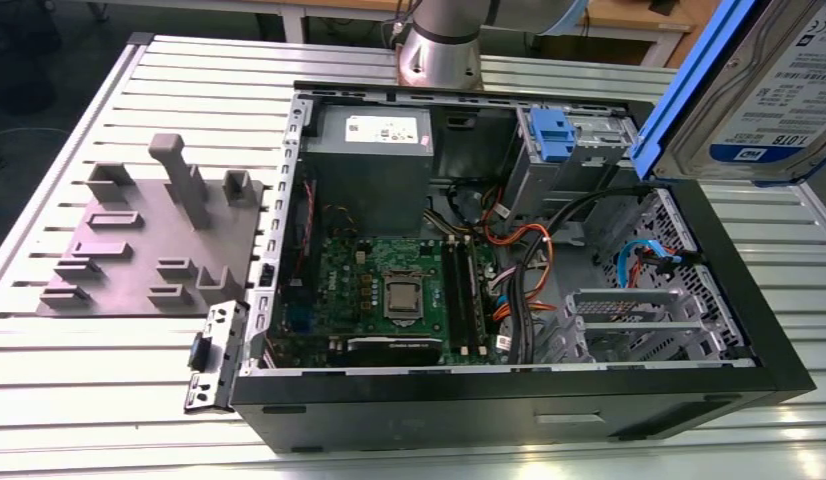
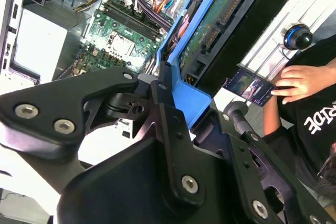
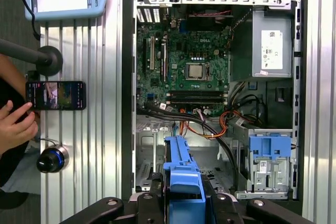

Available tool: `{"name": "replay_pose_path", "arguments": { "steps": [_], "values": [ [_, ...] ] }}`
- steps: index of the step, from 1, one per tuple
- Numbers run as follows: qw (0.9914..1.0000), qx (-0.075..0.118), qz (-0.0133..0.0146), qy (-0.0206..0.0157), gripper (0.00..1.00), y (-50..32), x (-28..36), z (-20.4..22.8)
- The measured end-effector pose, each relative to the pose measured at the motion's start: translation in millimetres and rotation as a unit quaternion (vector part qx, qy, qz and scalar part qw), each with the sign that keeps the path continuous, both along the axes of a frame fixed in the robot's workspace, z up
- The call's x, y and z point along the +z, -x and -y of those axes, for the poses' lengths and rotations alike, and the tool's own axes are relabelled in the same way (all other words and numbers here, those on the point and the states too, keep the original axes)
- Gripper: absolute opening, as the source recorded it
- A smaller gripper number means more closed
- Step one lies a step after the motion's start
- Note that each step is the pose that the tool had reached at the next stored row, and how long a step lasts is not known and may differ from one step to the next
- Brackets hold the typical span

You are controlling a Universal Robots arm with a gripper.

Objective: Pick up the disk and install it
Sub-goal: 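Insert the disk into the insertion slot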

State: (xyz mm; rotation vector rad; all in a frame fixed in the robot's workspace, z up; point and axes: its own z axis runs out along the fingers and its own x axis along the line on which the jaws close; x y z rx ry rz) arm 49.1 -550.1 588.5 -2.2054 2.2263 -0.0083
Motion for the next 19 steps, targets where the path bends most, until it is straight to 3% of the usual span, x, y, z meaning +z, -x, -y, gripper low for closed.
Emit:
{"name": "replay_pose_path", "arguments": {
  "steps": [19],
  "values": [
    [1.00000, 0.000, 0.0000, 0.0000, 0.36, 0.0, -4.9, 0.0]
  ]
}}
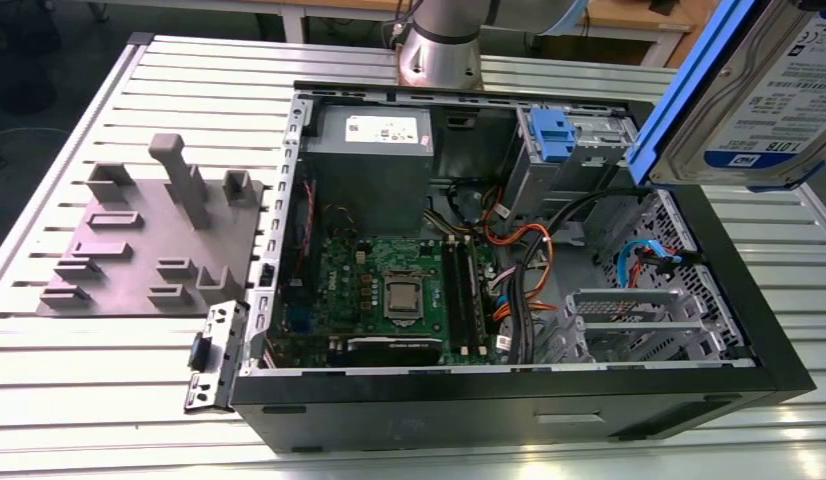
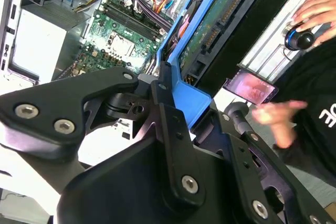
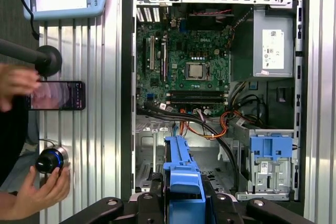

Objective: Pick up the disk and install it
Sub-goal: 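Insert the disk into the insertion slot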

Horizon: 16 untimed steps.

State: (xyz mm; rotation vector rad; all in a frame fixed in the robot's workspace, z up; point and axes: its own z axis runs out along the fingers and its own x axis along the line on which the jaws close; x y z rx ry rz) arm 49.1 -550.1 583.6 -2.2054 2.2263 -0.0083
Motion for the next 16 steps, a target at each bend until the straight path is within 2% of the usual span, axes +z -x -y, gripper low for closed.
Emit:
{"name": "replay_pose_path", "arguments": {
  "steps": [16],
  "values": [
    [1.00000, 0.000, 0.0000, 0.0000, 0.36, 0.0, -1.6, 0.0]
  ]
}}
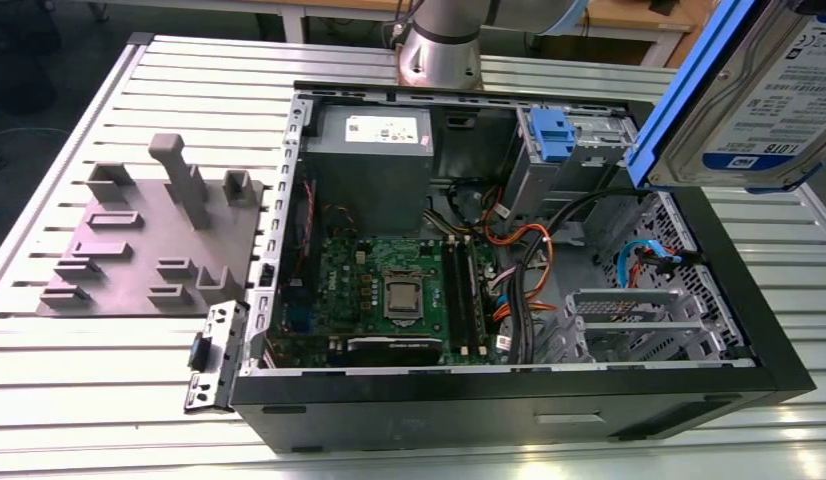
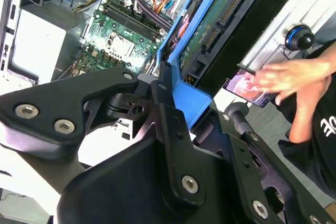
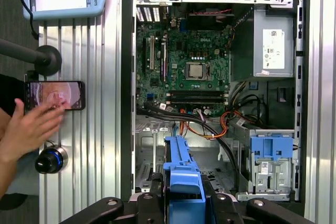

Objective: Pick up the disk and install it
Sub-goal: 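Insert the disk into the insertion slot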

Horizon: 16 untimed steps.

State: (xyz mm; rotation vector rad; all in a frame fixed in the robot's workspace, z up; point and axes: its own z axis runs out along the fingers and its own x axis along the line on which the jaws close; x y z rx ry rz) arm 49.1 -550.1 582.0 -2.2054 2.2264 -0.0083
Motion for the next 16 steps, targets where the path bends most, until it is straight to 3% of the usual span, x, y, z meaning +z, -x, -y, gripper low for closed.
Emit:
{"name": "replay_pose_path", "arguments": {
  "steps": [16],
  "values": [
    [1.00000, 0.000, 0.0000, 0.0000, 0.36, 0.0, -1.4, 0.0]
  ]
}}
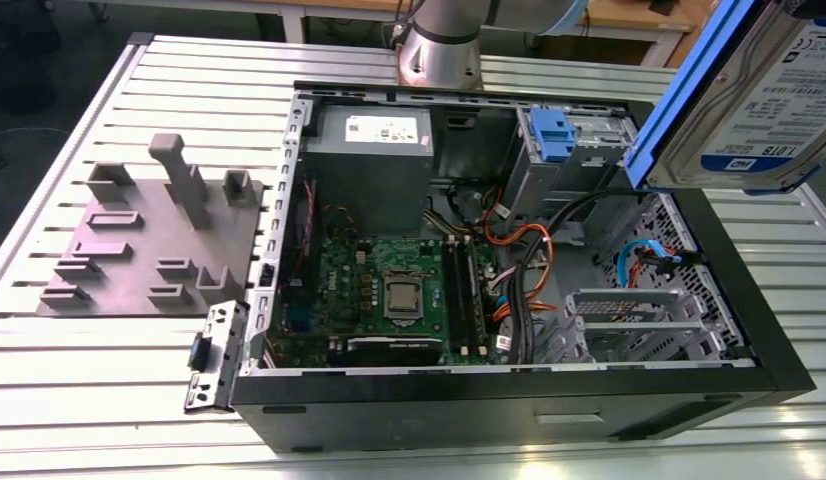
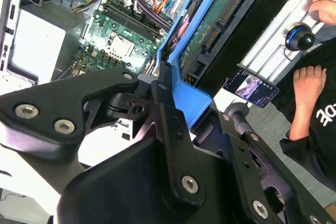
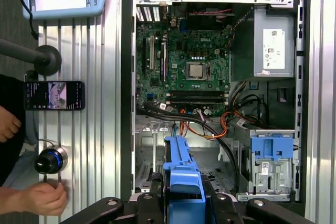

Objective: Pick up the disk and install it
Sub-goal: 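Insert the disk into the insertion slot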

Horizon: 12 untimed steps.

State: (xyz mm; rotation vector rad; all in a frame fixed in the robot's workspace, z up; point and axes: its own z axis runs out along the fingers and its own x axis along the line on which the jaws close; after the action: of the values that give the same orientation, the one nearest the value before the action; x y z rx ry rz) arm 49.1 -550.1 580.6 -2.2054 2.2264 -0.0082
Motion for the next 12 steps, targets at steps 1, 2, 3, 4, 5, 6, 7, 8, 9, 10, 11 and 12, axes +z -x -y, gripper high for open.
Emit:
{"name": "replay_pose_path", "arguments": {
  "steps": [1, 2, 3, 4, 5, 6, 7, 8, 9, 10, 11, 12],
  "values": [
    [1.00000, 0.000, 0.0000, 0.0000, 0.36, 0.0, -0.1, 0.0],
    [1.00000, 0.000, 0.0000, 0.0000, 0.36, 0.0, -0.4, 0.0],
    [1.00000, 0.000, 0.0000, 0.0000, 0.36, 0.0, -0.6, 0.0],
    [1.00000, 0.000, 0.0000, 0.0000, 0.36, 0.0, -0.6, 0.0],
    [1.00000, 0.000, 0.0000, 0.0000, 0.36, 0.0, -0.7, 0.0],
    [1.00000, 0.000, 0.0000, 0.0000, 0.36, 0.0, -1.7, 0.0],
    [1.00000, 0.000, 0.0000, 0.0000, 0.36, 0.0, -1.7, 0.0],
    [1.00000, 0.000, 0.0000, 0.0000, 0.36, 0.0, -7.1, 0.0],
    [1.00000, 0.000, 0.0000, 0.0000, 0.36, 0.0, -12.4, 0.0],
    [1.00000, 0.000, 0.0000, 0.0000, 0.36, 0.0, -12.5, 0.0],
    [1.00000, 0.000, 0.0000, 0.0000, 0.36, 0.0, -12.5, 0.0],
    [1.00000, 0.000, 0.0000, 0.0000, 0.36, 0.0, -12.6, 0.0]
  ]
}}
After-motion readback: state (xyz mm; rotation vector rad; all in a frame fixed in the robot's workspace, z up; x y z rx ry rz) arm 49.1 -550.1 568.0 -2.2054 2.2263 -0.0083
